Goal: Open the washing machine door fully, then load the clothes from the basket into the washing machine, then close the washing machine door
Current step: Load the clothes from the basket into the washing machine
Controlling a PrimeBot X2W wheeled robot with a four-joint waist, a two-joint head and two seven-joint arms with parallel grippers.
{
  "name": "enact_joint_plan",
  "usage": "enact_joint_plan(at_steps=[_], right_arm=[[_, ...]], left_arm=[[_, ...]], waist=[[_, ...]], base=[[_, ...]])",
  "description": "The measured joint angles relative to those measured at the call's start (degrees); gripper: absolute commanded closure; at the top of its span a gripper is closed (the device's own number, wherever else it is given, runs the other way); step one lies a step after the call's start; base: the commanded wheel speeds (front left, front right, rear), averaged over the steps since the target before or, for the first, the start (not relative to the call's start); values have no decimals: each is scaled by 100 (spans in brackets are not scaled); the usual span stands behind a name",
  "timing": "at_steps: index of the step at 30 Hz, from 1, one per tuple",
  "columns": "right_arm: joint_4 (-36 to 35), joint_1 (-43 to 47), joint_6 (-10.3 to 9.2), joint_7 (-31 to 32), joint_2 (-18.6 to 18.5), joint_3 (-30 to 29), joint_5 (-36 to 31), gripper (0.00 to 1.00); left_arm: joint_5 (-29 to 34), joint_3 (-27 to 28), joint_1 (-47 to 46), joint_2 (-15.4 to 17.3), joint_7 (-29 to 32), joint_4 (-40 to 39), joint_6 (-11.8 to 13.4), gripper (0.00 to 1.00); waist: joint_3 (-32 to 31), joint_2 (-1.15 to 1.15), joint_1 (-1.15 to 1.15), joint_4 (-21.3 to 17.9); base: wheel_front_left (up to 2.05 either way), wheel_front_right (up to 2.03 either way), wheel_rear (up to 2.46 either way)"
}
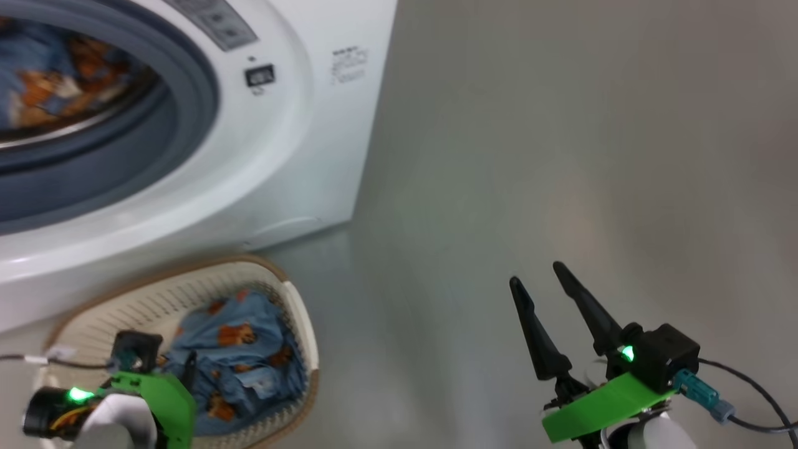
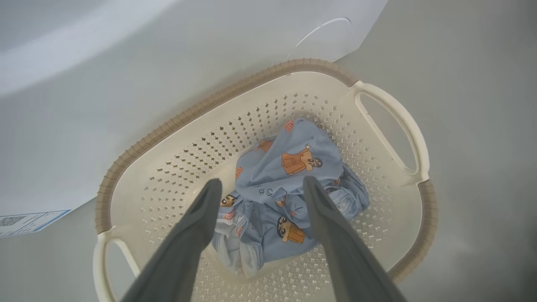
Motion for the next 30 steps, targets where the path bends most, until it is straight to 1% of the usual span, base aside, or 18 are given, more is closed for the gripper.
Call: enact_joint_plan(at_steps=[3, 6, 10, 15, 22, 30], right_arm=[[-41, -113, 0, 0, 4, 5, 40, 0], [-83, -207, 0, 0, 5, 10, 65, 0], [-154, -283, 0, 0, 10, 19, 176, 0], [-200, -283, 0, 0, 24, -10, 200, 0], [-252, -288, 0, 0, 37, -76, 200, 0], [-334, -341, 0, 0, 49, -100, 197, 0]], left_arm=[[-12, -30, -243, 64, 94, 302, -75, 0], [-20, -30, -482, 138, 140, 586, -79, 0], [-215, 23, -795, 167, 143, 872, -147, 0], [-346, 41, -1125, 193, 140, 1092, -175, 0], [-372, -33, -1489, 363, 325, 1530, -198, 0], [-523, -126, -1850, 360, 332, 1848, -223, 0]], waist=[[266, 0, 0, -138], [507, 0, 0, -256], [788, 0, 0, -382], [1044, 0, 0, -470], [1410, 0, 0, -555], [1653, 0, 0, -563]], base=[[0, 0, 0], [0, 0, 0], [0, 0, 0], [0, 0, 0], [0, 0, 0], [0, 0, 0]])
